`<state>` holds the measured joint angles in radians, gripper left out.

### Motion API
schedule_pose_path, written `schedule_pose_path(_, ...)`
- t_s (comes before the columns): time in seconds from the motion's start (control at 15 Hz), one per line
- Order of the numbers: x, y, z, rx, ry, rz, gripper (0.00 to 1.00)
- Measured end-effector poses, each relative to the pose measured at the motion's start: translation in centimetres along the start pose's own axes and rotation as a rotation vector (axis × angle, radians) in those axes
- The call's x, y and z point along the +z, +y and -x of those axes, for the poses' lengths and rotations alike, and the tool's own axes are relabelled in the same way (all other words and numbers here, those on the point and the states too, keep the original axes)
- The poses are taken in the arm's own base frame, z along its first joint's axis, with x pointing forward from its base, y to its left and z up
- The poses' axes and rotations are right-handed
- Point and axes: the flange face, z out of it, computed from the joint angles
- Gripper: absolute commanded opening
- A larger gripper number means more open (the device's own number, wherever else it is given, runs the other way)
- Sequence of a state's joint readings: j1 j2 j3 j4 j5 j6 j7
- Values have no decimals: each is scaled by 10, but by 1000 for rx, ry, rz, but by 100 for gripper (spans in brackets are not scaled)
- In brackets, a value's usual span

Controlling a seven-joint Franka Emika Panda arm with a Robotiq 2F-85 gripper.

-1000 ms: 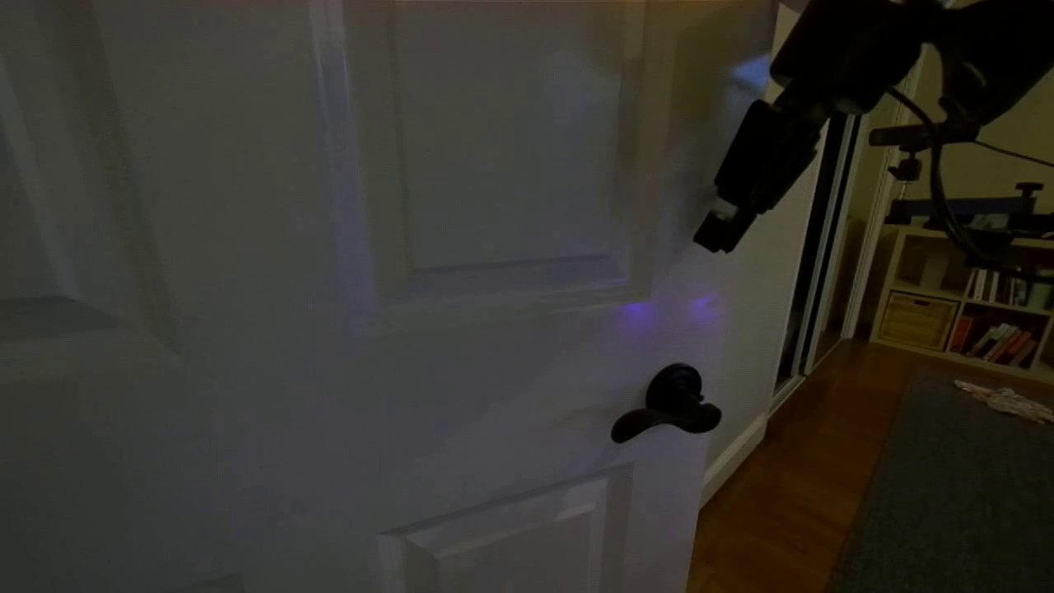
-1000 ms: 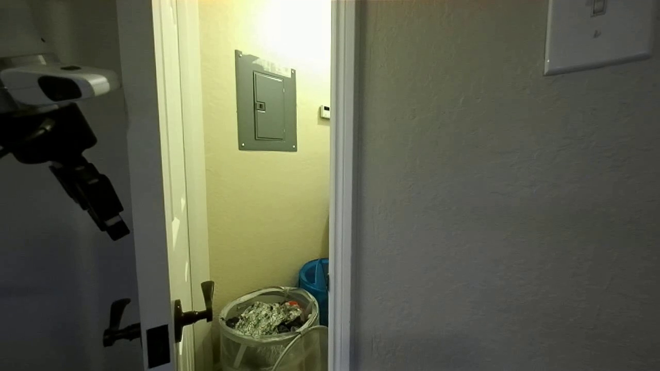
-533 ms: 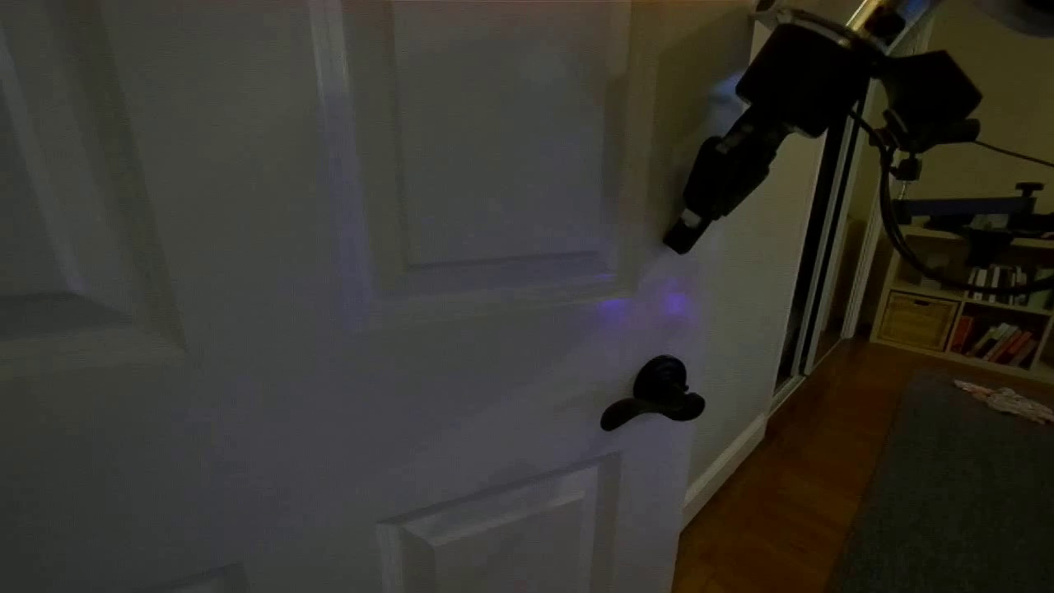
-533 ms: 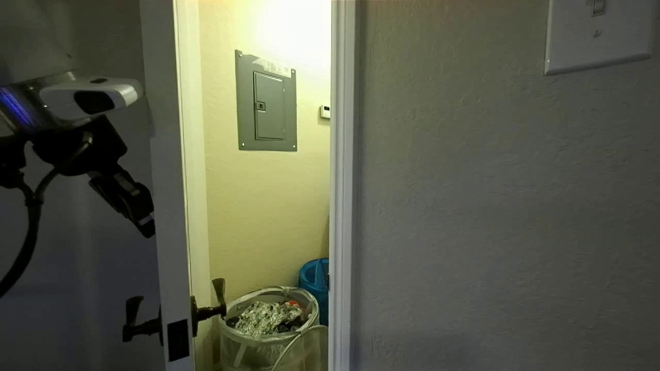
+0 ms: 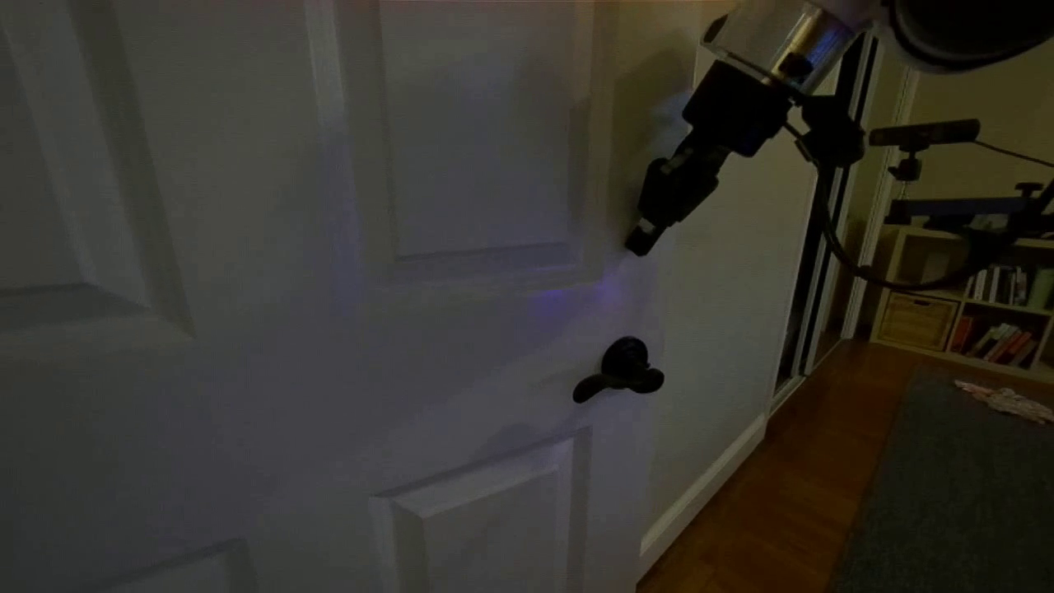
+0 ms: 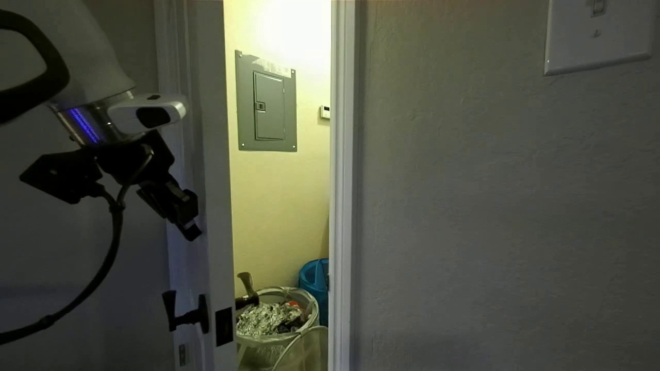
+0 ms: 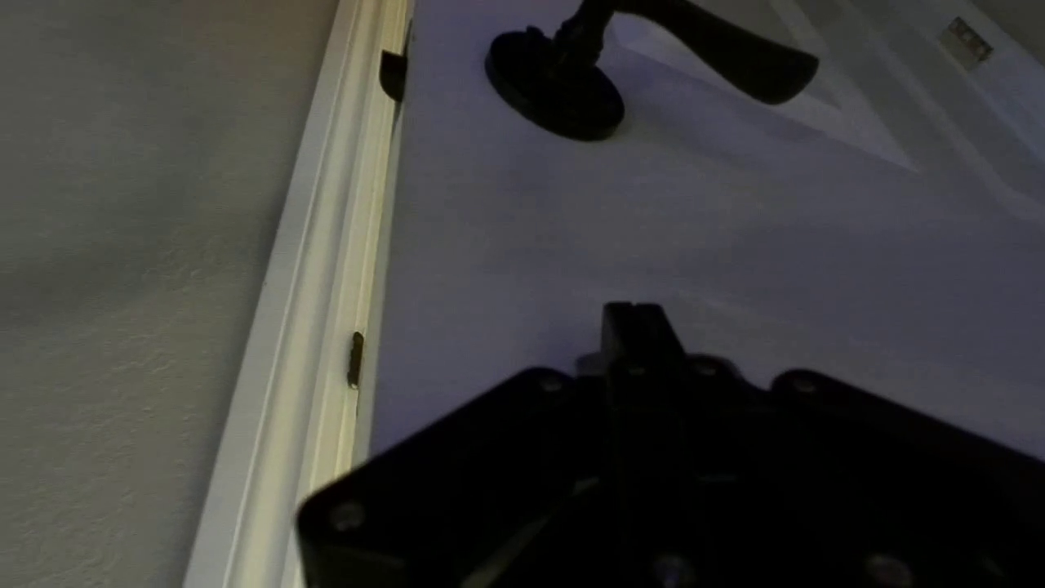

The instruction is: Close the door

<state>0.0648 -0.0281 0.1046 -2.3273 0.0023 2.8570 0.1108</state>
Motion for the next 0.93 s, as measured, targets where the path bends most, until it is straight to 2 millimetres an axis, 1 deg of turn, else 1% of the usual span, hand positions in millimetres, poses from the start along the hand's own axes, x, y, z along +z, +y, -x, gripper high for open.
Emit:
schedule_pose_path(0.4, 25, 17, -34, 28, 16, 10, 3)
schedule_pose_path(0.93, 51, 39, -76, 41, 51, 28, 3)
